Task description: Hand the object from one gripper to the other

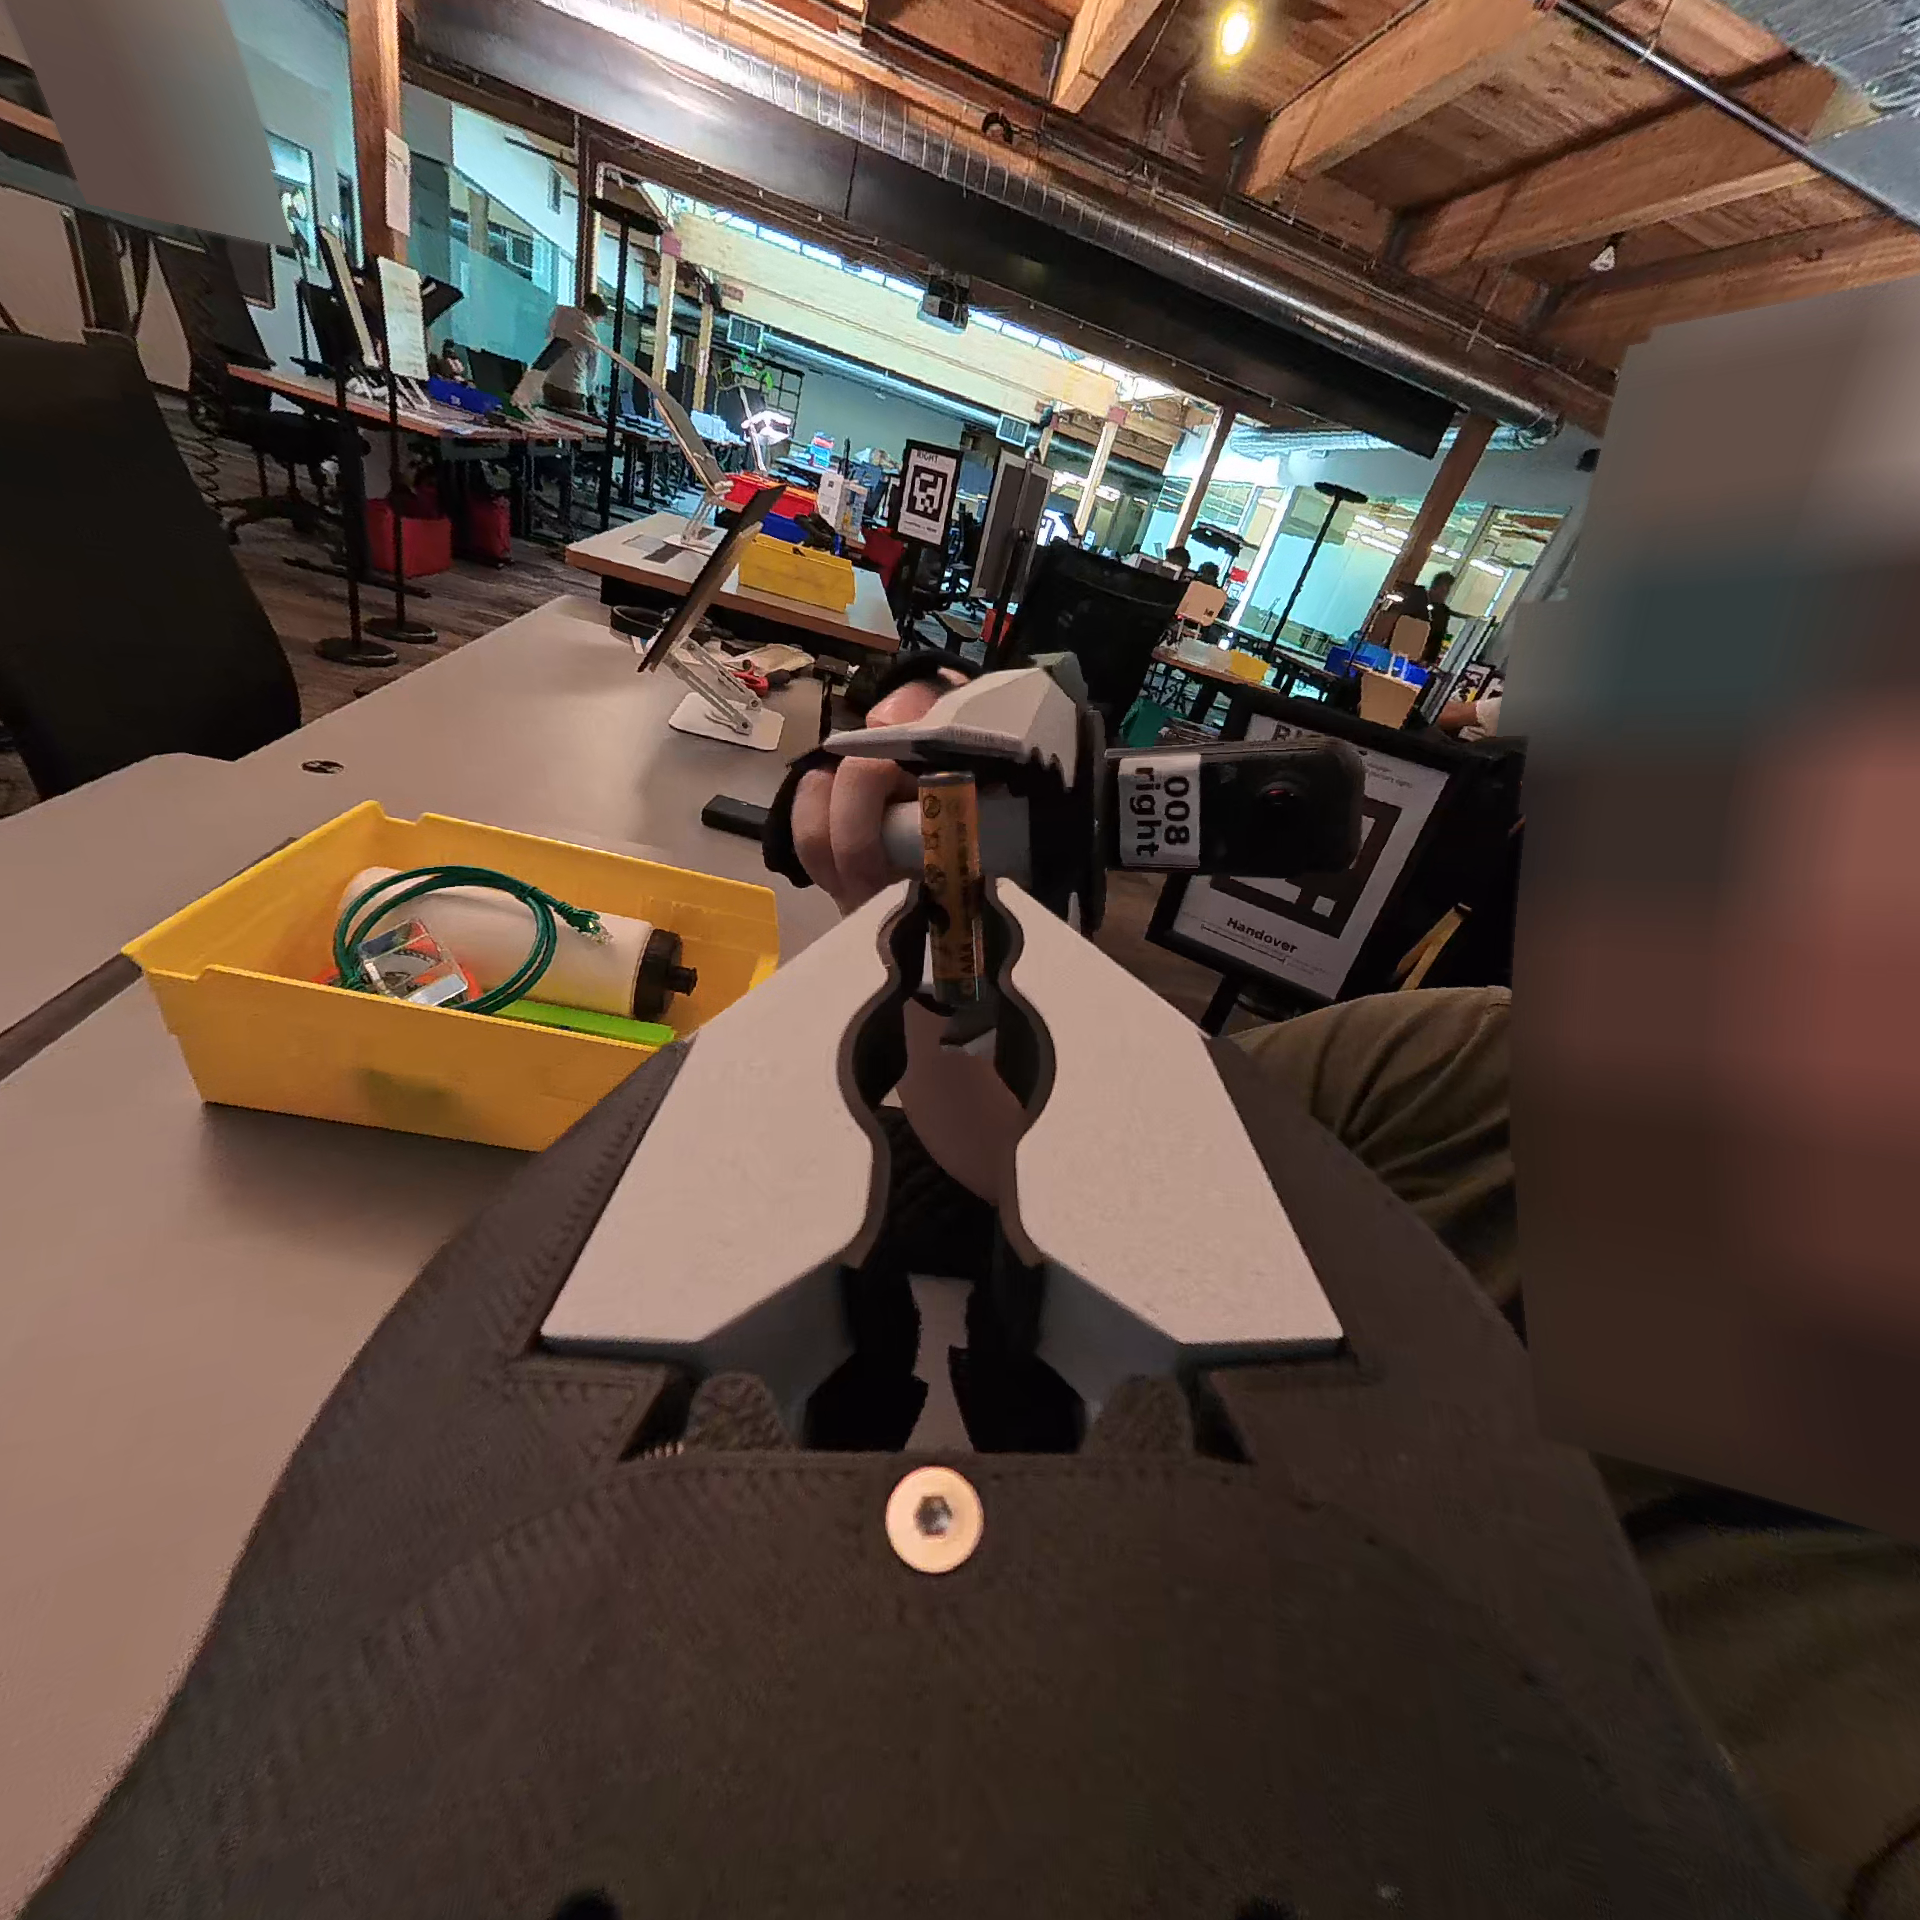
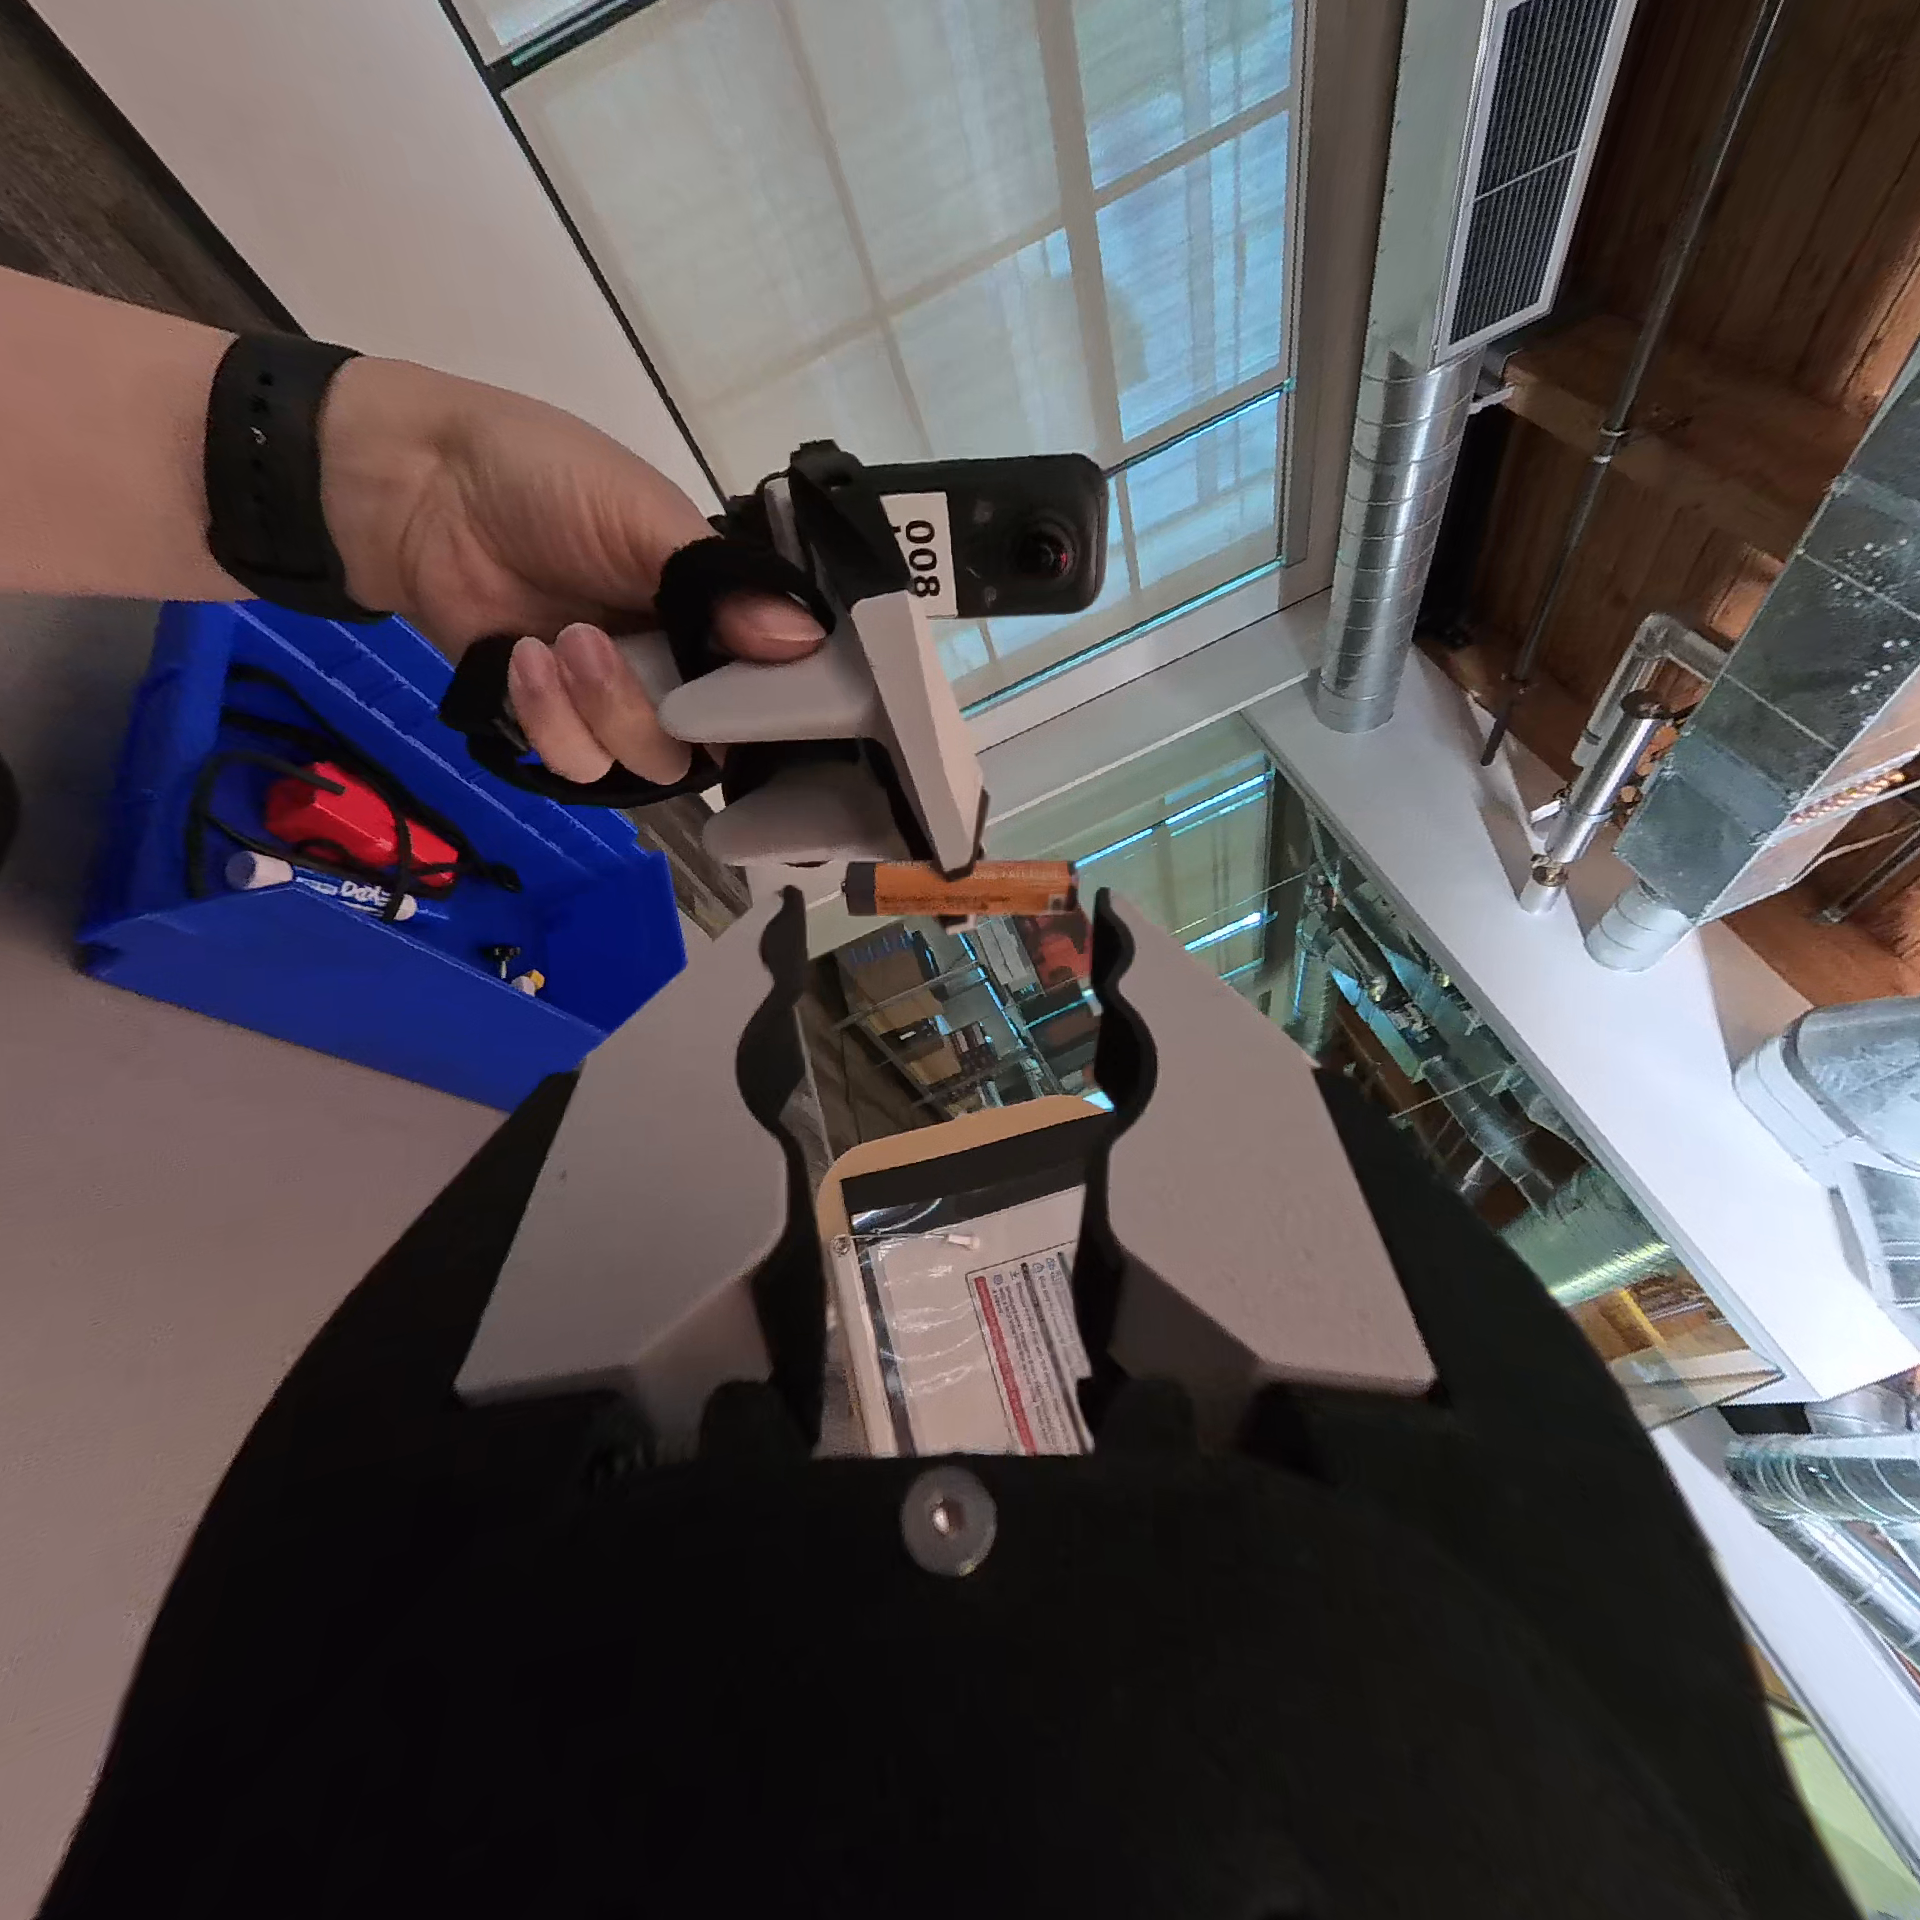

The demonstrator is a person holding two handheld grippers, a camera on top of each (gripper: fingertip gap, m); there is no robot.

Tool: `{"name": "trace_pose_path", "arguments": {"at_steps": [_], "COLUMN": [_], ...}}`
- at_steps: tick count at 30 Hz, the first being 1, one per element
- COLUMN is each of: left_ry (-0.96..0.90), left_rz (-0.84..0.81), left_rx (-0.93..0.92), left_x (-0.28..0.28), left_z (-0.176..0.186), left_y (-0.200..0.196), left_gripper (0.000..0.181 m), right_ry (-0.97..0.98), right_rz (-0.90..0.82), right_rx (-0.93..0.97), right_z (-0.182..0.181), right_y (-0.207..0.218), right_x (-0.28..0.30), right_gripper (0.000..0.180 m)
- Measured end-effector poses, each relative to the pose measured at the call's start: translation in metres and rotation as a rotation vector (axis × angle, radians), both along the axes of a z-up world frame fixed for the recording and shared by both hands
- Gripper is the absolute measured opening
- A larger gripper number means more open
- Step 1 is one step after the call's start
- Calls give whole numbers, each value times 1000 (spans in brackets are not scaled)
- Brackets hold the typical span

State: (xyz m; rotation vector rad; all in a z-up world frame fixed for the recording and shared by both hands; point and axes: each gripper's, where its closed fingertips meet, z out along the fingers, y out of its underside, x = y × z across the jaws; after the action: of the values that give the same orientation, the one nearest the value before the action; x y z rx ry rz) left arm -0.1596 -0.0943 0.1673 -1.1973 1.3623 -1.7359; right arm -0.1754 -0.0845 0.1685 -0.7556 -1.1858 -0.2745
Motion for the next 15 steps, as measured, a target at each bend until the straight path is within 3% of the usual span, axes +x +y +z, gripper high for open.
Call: {"name": "trace_pose_path", "arguments": {"at_steps": [1,14,15], "left_ry": [4,-2,-15], "left_rz": [3,-25,-25], "left_rx": [2,1,-6], "left_x": [1,4,2], "left_z": [-1,-3,0], "left_y": [0,-3,-3], "left_gripper": [9,10,19], "right_ry": [3,31,76], "right_rz": [3,40,63], "right_rx": [14,-27,-46], "right_z": [1,1,5], "right_y": [-2,-5,-5], "right_x": [0,2,3], "right_gripper": [51,43,43]}}
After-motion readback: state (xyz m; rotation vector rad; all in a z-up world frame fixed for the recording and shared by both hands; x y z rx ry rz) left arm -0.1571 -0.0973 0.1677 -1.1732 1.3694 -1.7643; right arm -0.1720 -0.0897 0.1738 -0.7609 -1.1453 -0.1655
